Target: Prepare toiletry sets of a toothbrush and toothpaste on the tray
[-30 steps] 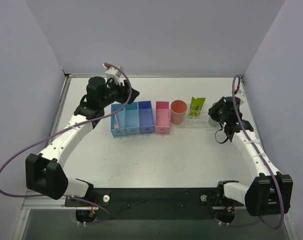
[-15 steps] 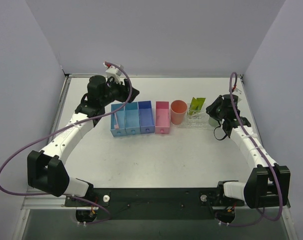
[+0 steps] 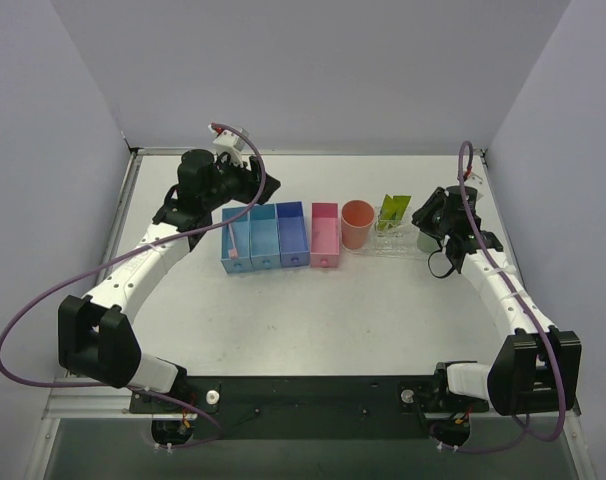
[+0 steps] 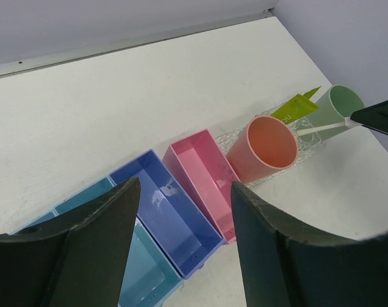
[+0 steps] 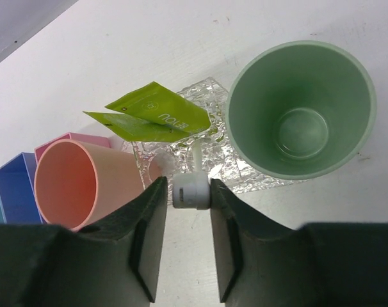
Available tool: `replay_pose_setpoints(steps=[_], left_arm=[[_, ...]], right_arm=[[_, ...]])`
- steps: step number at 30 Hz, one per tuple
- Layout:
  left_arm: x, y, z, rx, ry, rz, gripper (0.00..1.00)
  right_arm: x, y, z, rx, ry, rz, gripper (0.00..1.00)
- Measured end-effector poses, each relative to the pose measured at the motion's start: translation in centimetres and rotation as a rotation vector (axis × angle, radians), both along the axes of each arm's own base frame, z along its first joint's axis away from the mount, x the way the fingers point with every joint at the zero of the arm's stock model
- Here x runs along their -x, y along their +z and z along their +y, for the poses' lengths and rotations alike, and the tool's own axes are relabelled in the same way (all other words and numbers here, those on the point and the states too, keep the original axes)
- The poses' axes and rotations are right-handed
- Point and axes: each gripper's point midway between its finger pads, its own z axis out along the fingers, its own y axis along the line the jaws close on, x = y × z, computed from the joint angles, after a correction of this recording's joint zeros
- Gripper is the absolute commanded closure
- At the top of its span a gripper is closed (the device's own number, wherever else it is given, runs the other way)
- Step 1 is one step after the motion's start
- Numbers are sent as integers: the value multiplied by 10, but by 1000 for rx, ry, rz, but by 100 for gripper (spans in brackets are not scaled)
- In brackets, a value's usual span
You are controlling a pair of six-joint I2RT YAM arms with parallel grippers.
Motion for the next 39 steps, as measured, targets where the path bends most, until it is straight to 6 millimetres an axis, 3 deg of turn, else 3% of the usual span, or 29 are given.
replay_pose_setpoints(steps=[4,10,26,30,34,39], left_arm=[[0,-1,0,2,1,4,31],[-2,-4,-1,3,2,14,31],[-3,-7,-2,21,8,32,32],[-4,-8,-1,17,20,35,40],[-7,-19,11,-20,91,79,46],[-2,-49,41,-137,267,193,47]], right_arm=[[0,1,0,7,4,-1,54],[0,1,-1,22,13,-2,47],[-4,13,-4,56,23,-19,45],[-4,16,-4,61,25,-17,46],[-5,29,-5,70,29,-31,46],[-3,53,-7,92,37,-58,46]])
